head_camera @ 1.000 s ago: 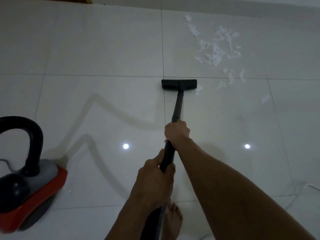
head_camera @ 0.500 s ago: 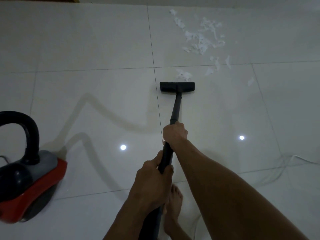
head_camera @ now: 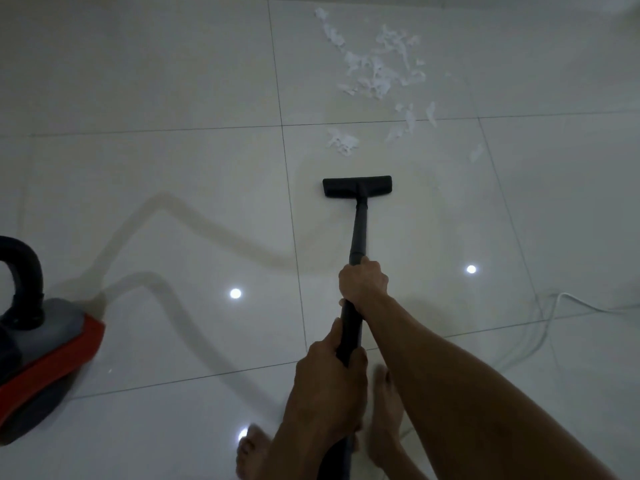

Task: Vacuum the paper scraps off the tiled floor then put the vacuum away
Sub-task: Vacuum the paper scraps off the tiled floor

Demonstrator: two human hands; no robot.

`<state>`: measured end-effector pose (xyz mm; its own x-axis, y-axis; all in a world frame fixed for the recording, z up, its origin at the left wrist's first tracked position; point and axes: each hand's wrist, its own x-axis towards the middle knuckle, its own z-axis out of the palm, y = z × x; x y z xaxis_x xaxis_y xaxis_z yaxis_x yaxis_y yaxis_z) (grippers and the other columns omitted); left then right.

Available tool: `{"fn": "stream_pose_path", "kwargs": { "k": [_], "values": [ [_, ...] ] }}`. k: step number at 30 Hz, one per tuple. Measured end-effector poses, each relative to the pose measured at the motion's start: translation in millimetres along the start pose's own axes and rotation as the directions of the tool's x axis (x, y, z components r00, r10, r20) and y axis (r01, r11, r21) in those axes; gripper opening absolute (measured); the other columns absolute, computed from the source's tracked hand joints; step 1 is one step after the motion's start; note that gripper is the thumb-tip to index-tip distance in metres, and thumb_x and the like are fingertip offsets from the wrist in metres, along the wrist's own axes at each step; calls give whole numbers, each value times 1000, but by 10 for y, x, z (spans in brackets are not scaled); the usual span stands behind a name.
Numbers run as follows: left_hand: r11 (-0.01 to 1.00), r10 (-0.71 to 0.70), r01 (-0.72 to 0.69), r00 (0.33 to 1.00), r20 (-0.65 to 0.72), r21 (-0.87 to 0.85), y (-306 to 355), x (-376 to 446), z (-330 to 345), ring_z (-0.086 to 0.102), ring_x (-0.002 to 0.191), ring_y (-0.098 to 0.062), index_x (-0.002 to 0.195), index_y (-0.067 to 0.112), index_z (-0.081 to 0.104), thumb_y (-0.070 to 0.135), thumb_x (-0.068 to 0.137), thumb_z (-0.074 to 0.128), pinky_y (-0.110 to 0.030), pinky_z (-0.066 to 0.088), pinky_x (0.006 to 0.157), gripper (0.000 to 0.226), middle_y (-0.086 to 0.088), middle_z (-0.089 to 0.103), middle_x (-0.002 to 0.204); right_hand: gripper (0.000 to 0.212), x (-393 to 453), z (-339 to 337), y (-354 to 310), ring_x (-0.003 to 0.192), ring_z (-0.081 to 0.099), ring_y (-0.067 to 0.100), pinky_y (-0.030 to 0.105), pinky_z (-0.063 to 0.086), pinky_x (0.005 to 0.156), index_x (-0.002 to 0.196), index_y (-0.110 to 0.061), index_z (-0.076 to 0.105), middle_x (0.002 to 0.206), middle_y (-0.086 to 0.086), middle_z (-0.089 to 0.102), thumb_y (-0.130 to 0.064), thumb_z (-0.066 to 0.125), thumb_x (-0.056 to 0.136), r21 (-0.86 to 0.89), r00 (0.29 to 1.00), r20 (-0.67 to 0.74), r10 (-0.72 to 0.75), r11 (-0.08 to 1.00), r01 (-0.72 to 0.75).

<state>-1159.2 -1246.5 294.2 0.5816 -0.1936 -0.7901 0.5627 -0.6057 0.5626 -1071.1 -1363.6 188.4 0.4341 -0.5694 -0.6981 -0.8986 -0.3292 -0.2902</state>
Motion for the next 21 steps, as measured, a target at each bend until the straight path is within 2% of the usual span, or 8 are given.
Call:
{"fn": "stream_pose_path", "kwargs": {
  "k": [3,7,9,12,15,17,19,21],
  "values": [
    [999,-2,2,1000,-1,-32,196,104,171,65,67,-20,143,35,36,33,100,46,-41,61,73,44,-3,64,77,38,204,-195,-11,71,55,16,12,38,49,137,-6,46,98,3,53,-17,42,101,-45,996,54,-73,996,76],
    [998,-13,11,999,-35,-65,515,253,288,62,59,-16,144,35,35,35,100,46,-36,60,67,45,2,59,69,38,461,-420,-146,68,53,14,22,43,49,136,-8,45,105,3,53,-18,44,99,-19,991,80,-105,994,107],
    [995,-51,47,997,-54,-84,677,348,332,62,61,-16,144,35,36,36,99,47,-40,61,72,46,0,60,72,38,565,-518,-234,62,48,11,20,36,43,137,-8,45,104,3,50,-18,45,100,-42,990,84,-115,992,118],
    [993,-67,59,995,-74,-98,879,475,364,62,61,-17,144,38,34,35,99,48,-42,61,72,48,1,59,70,37,753,-609,-362,69,53,15,21,41,50,135,-8,46,107,3,52,-17,44,100,-46,984,108,-143,988,149],
    [993,-66,57,994,-90,-101,1021,611,367,62,64,-18,144,39,35,36,99,48,-43,61,75,47,2,56,69,38,907,-677,-495,57,45,9,19,31,39,137,-9,46,91,0,45,-18,46,100,-29,986,107,-131,990,135],
    [995,-69,61,993,-96,-83,1111,693,355,61,65,-18,145,38,34,37,98,48,-44,61,77,49,1,58,73,40,996,-719,-573,56,44,9,20,29,39,139,-9,46,85,-1,43,-18,46,100,-11,986,112,-122,992,124],
    [996,-56,48,992,-114,-70,1189,774,318,60,62,-15,146,38,32,36,99,48,-36,61,71,50,2,59,74,40,1067,-759,-669,56,44,8,19,29,38,139,-9,46,83,-1,44,-17,46,100,-7,987,110,-121,992,122],
    [1000,-17,14,991,-136,-25,1258,825,264,56,53,-9,147,37,33,35,99,46,-17,51,55,49,7,58,68,39,1110,-789,-735,57,45,8,17,30,37,139,-9,45,80,-3,42,-17,46,100,-15,984,122,-133,991,136]
  ]
}}
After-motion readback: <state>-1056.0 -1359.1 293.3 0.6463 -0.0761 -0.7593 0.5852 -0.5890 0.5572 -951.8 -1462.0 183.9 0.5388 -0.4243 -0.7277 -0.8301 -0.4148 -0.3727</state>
